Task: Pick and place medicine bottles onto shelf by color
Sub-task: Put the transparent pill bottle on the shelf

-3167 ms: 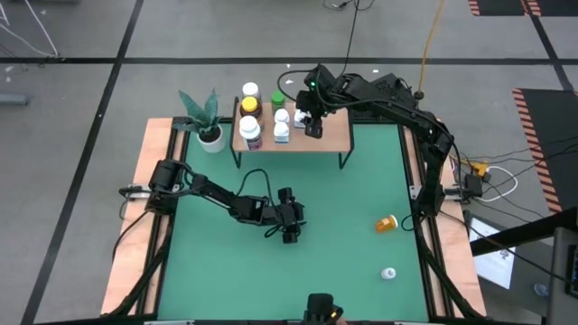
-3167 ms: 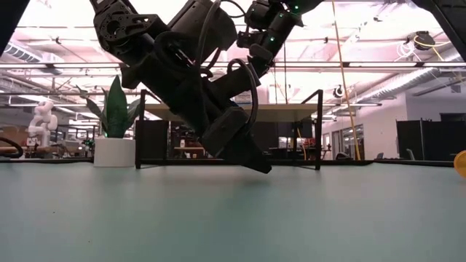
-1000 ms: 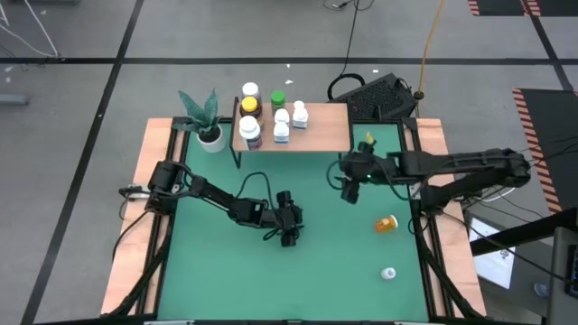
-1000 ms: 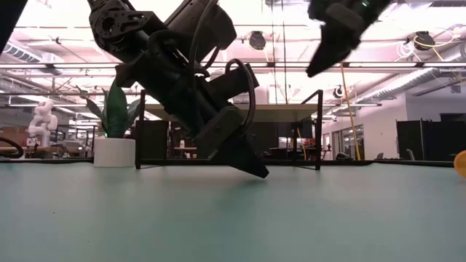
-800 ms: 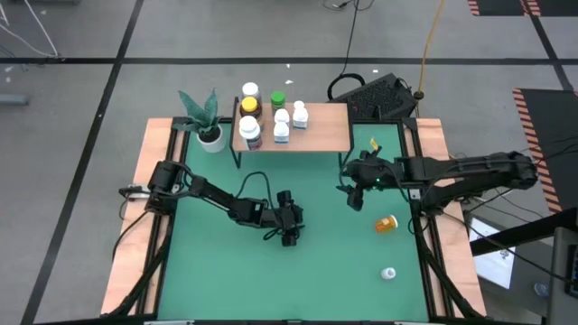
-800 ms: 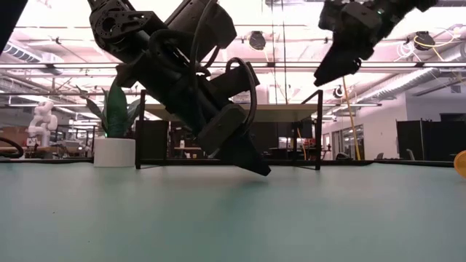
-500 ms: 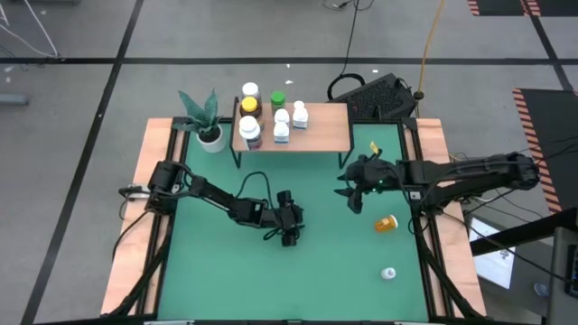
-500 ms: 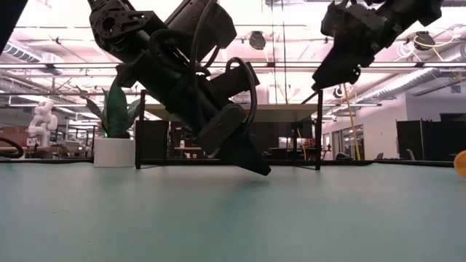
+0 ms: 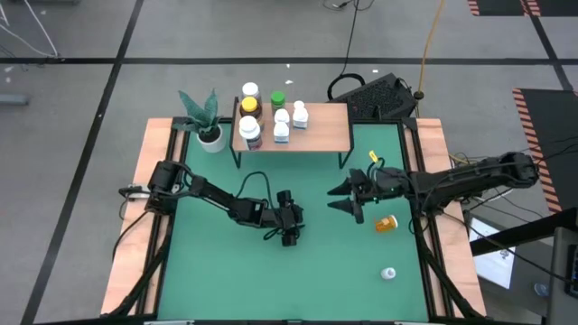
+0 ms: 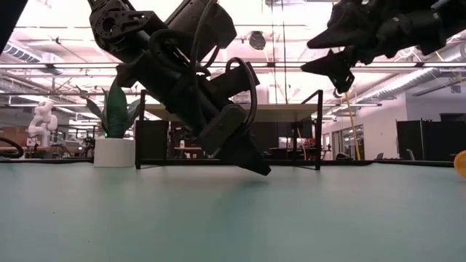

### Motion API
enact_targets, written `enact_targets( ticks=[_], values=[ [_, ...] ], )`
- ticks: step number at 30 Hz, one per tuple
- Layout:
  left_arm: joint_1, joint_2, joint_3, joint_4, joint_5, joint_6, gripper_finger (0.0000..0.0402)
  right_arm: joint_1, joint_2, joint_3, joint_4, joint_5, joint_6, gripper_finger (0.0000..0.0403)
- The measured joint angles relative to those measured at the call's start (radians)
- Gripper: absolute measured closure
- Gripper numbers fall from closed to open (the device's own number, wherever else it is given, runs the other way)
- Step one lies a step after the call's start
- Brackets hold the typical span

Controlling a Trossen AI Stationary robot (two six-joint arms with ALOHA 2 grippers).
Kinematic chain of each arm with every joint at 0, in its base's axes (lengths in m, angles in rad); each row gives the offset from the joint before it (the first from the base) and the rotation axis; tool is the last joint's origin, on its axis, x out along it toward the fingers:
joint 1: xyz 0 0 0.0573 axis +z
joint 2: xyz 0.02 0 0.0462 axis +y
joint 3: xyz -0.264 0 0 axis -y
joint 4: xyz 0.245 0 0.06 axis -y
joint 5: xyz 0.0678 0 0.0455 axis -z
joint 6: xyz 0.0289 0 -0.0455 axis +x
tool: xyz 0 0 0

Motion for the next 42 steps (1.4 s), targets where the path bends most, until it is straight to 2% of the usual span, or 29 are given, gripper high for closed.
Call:
enact_targets(
  ticks=[6, 11, 15, 22, 30, 37, 42],
  values=[
    [0.012, 0.0, 0.0, 0.016, 0.0, 0.0, 0.0144, 0.131, 0.0, 0.022, -0.048, 0.211, 0.011, 0.0195],
    [0.019, 0.0, 0.0, 0.024, 0.0, 0.0, 0.0144, 0.241, 0.001, 0.077, -0.212, 0.385, 0.008, 0.0212],
    [0.028, 0.0, 0.0, 0.027, 0.0, -0.005, 0.0144, 0.31, 0.045, 0.148, -0.326, 0.456, 0.017, 0.0219],
    [0.039, 0.0, 0.0, 0.042, -0.002, -0.01, 0.0144, 0.38, 0.202, 0.322, -0.45, 0.456, 0.026, 0.022],
    [0.04, 0.0, 0.0, 0.044, -0.002, -0.044, 0.0144, 0.454, 0.352, 0.528, -0.776, 0.461, 0.15, 0.022],
    [0.025, 0.0, 0.0, 0.044, -0.002, -0.058, 0.0144, 0.51, 0.381, 0.553, -0.867, 0.483, 0.274, 0.022],
    [0.009, 0.0, 0.0, 0.075, -0.002, -0.052, 0.0144, 0.548, 0.38, 0.553, -1.09, 0.455, 0.421, 0.022]
  ],
)
